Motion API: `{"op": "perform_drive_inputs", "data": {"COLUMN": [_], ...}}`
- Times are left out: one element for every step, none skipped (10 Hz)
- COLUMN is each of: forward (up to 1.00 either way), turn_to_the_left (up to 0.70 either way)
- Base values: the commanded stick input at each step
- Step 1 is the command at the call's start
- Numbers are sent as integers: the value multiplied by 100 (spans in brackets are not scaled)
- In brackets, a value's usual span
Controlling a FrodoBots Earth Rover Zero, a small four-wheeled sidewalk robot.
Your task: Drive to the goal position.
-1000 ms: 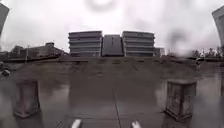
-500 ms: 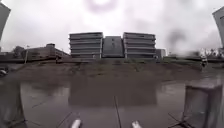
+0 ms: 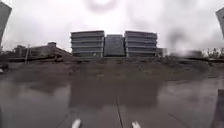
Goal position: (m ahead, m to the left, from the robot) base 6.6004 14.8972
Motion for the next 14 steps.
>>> {"op": "perform_drive_inputs", "data": {"forward": [70, 70, 70, 70, 70, 70, 70, 70, 70, 70, 70, 70, 70, 70], "turn_to_the_left": [0, 0, 0, 0, 0, 0, 0, 0, 0, 0, 0, 0, 0, 0]}}
